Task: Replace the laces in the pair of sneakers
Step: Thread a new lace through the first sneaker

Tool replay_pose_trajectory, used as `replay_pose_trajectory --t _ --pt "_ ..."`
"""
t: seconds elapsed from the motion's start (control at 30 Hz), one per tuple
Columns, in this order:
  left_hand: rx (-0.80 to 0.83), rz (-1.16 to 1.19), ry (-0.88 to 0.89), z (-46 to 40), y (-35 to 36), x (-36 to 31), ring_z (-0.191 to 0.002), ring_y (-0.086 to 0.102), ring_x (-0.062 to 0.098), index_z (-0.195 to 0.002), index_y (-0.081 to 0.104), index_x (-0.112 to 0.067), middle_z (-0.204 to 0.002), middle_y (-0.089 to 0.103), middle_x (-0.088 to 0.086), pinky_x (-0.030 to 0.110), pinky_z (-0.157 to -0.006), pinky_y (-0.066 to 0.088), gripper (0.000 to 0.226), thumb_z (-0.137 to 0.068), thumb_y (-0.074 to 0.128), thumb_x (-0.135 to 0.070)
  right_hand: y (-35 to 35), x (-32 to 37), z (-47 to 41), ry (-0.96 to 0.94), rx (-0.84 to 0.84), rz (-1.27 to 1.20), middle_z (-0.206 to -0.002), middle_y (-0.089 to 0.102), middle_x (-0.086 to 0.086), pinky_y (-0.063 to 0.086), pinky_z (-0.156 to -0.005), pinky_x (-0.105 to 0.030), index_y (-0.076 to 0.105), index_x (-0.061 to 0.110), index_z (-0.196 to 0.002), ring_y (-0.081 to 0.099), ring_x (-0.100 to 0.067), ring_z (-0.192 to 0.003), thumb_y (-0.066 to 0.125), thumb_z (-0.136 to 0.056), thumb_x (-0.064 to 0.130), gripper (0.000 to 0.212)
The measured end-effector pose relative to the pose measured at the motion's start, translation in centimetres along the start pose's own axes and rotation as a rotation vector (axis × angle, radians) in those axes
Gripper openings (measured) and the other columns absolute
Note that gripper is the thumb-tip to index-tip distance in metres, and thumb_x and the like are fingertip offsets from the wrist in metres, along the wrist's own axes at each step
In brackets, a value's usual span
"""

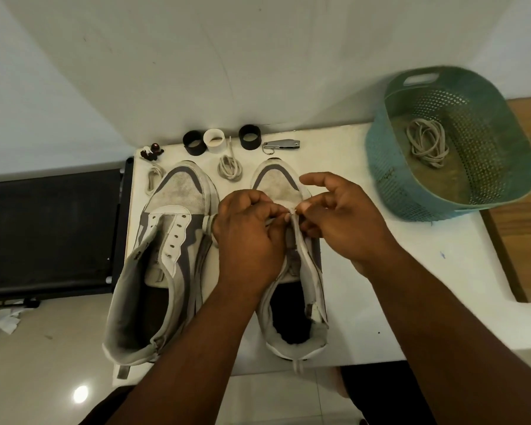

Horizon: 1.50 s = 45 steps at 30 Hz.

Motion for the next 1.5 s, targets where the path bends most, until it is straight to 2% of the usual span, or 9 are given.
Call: replay_pose_trajectory --t 0.47,0.73,0.9,1.03,1.1,1.2,1.27,1.4,1.5 --pt "0.052 0.045 -0.018 -0.7 -0.5 0.2 -0.103 0.058 0.018 -0.094 0.081 -0.029 -0.099 0.065 -0.009 0.041 -0.089 0.052 0.019 -0.083 0.071 -0.04 0.8 0.2 -0.6 -0.21 -0.116 0.244 -0.083 0.064 0.01 0.044 -0.064 -0.006 0.062 0.031 -0.094 0.062 -0.003 -0.073 0.065 -0.094 0.007 0.024" --pt "0.033 0.008 0.032 -0.5 -1.0 -0.2 -0.1 0.059 0.016 -0.101 0.079 -0.03 -0.099 0.067 -0.008 0.041 -0.087 0.05 0.02 -0.085 0.07 -0.036 -2.4 0.1 -1.3 -0.171 -0.222 0.064 -0.085 0.067 0.004 0.057 -0.075 -0.034 0.058 0.028 -0.085 0.064 -0.015 -0.079 0.066 -0.094 0.006 0.024" --pt "0.024 -0.023 0.026 -0.4 -0.9 -0.2 -0.101 0.057 0.015 -0.101 0.079 -0.031 -0.099 0.065 -0.01 0.038 -0.086 0.048 0.019 -0.086 0.069 -0.038 -1.5 -1.0 -1.5 -0.096 -0.127 0.046 -0.094 0.071 0.007 0.056 -0.077 -0.029 0.069 0.03 -0.107 0.07 -0.014 -0.088 0.07 -0.094 0.029 0.013" --pt "0.033 -0.023 0.041 -0.4 -0.8 -0.3 -0.101 0.058 0.016 -0.101 0.079 -0.032 -0.098 0.066 -0.009 0.038 -0.084 0.049 0.021 -0.086 0.067 -0.04 -1.1 -0.4 -1.4 -0.199 -0.122 0.326 -0.09 0.069 0.013 0.05 -0.071 -0.024 0.072 0.028 -0.087 0.065 -0.007 -0.079 0.076 -0.088 0.038 0.01" --pt "0.027 -0.021 0.042 -0.4 -0.9 -0.2 -0.1 0.058 0.016 -0.101 0.079 -0.032 -0.098 0.066 -0.01 0.037 -0.085 0.048 0.021 -0.085 0.068 -0.039 -1.5 0.3 -1.0 -0.25 -0.174 0.156 -0.088 0.07 0.012 0.05 -0.073 -0.024 0.069 0.027 -0.086 0.065 -0.006 -0.081 0.072 -0.093 0.028 0.008" --pt "0.019 0.003 0.049 -0.5 -0.9 -0.1 -0.099 0.058 0.014 -0.099 0.079 -0.031 -0.097 0.067 -0.009 0.036 -0.086 0.048 0.018 -0.084 0.07 -0.035 -2.0 0.8 -0.5 -0.156 -0.101 -0.699 -0.096 0.074 -0.003 0.056 -0.082 -0.035 0.06 0.022 -0.09 0.072 -0.02 -0.096 0.049 -0.105 0.018 0.019" --pt "0.004 -0.007 0.062 -0.5 -0.9 -0.1 -0.099 0.056 0.013 -0.1 0.079 -0.031 -0.097 0.066 -0.008 0.033 -0.087 0.046 0.018 -0.083 0.072 -0.031 -1.6 1.0 -0.3 -0.098 -0.02 -0.925 -0.078 0.068 -0.004 0.054 -0.069 -0.032 0.055 0.018 -0.092 0.066 -0.018 -0.072 0.042 -0.106 0.012 0.02" --pt "-0.015 -0.051 0.05 -0.6 -1.1 0.0 -0.112 0.054 0.017 -0.12 0.072 -0.026 -0.113 0.065 -0.002 0.028 -0.1 0.039 0.039 -0.082 0.077 -0.03 -1.9 1.5 -0.4 -0.247 -0.117 0.3 -0.073 0.061 0.015 0.039 -0.054 -0.012 0.06 0.029 -0.107 0.056 0.0 -0.061 0.069 -0.094 0.029 0.016" --pt "-0.02 -0.021 0.009 -0.7 -1.3 0.3 -0.121 0.053 0.02 -0.13 0.066 -0.025 -0.123 0.064 -0.001 0.026 -0.106 0.034 0.051 -0.081 0.075 -0.033 -1.0 1.5 -0.2 -0.241 0.01 0.711 -0.08 0.061 0.017 0.036 -0.059 -0.016 0.066 0.031 -0.092 0.056 0.0 -0.074 0.072 -0.088 0.047 0.017"
Point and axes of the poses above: each hand's wrist, its own z-axis away from the middle knuckle, its own y-axis out of the palm, x = y × z, the point moved 8 cm from there along -z, towards the middle knuckle
